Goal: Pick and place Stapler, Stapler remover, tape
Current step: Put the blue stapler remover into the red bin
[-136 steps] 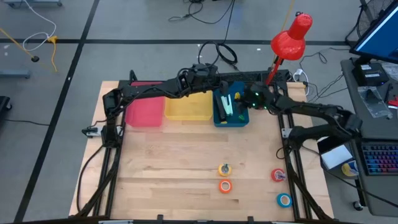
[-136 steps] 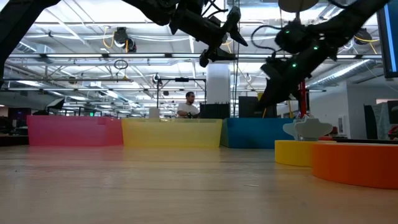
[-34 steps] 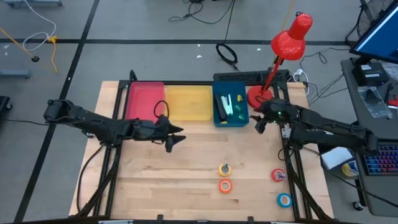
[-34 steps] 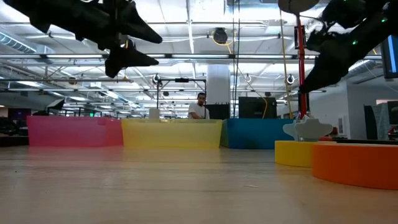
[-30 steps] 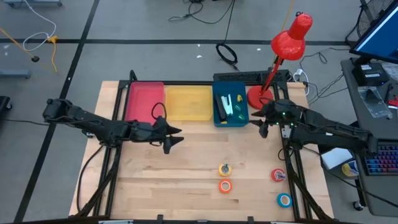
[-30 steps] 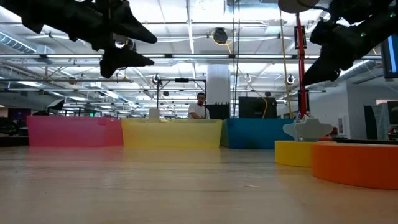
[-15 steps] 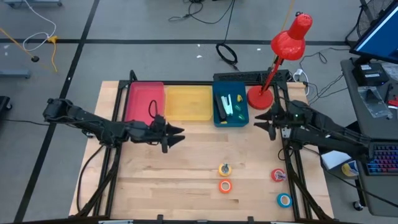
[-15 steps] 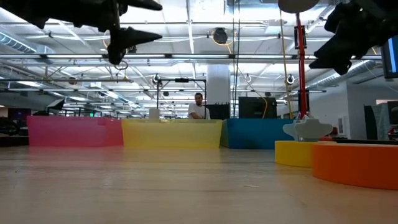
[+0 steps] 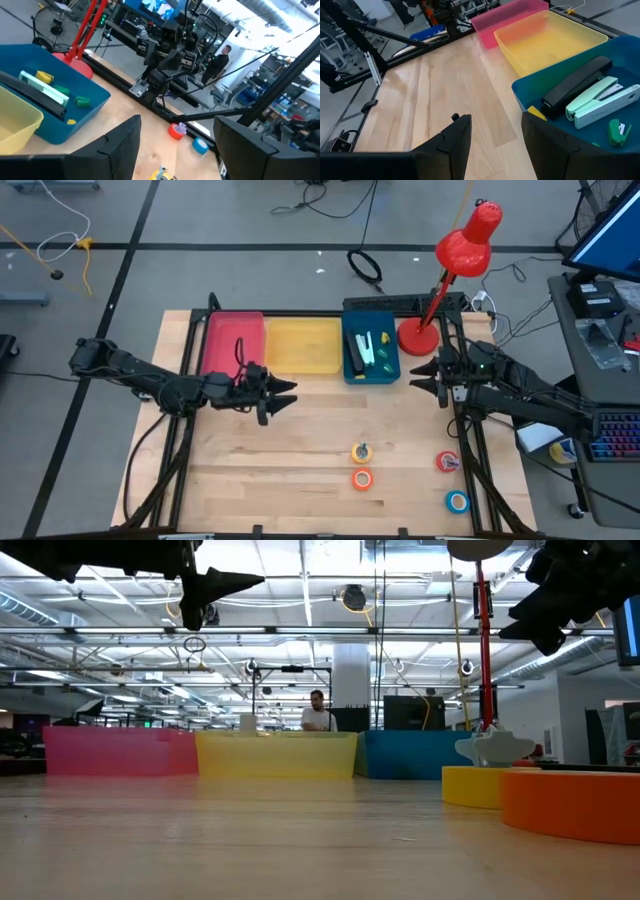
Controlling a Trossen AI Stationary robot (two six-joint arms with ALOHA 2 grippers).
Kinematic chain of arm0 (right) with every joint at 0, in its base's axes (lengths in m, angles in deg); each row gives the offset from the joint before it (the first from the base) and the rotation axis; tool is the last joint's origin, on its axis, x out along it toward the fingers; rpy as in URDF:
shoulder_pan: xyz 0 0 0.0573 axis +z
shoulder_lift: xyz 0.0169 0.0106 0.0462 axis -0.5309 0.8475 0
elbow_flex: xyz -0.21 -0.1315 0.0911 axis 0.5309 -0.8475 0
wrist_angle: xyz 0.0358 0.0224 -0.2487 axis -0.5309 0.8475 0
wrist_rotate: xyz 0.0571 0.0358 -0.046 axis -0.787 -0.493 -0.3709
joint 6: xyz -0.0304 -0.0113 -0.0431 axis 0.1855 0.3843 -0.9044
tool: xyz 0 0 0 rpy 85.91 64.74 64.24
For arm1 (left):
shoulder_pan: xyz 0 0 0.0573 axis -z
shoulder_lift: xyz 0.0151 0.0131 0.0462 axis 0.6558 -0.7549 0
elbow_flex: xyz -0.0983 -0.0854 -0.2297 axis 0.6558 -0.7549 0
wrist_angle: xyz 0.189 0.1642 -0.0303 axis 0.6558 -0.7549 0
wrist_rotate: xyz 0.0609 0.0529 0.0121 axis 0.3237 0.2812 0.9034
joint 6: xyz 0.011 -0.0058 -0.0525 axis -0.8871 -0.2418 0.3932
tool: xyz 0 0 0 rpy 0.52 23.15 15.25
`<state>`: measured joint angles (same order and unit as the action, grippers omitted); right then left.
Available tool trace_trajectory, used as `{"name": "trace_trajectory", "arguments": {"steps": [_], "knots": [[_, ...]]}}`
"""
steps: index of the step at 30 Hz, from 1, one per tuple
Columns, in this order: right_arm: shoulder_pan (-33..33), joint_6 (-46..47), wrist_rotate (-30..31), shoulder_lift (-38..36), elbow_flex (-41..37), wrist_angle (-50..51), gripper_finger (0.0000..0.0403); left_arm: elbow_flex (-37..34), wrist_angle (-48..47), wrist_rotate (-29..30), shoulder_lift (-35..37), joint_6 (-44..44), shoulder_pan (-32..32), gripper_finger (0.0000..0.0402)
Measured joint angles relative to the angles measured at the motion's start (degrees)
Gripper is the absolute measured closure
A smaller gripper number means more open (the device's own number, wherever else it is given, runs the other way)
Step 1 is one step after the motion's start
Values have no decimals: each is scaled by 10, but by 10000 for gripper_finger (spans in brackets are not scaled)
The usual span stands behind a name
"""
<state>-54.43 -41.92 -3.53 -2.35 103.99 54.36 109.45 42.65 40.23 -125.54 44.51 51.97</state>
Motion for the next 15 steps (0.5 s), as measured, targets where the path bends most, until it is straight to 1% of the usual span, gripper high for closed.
{"name": "trace_trajectory", "arguments": {"steps": [4,8,11,15], "knots": [[0,19,0,0,0,-6,236,1,-1,-6,0,-1,4,153],[0,40,2,-3,0,-4,234,21,-16,-5,-9,-29,8,153],[0,46,2,-13,-1,-7,234,58,-61,-6,-19,-54,9,153],[0,79,1,-43,-46,-67,237,137,-166,0,-42,-93,14,153]]}}
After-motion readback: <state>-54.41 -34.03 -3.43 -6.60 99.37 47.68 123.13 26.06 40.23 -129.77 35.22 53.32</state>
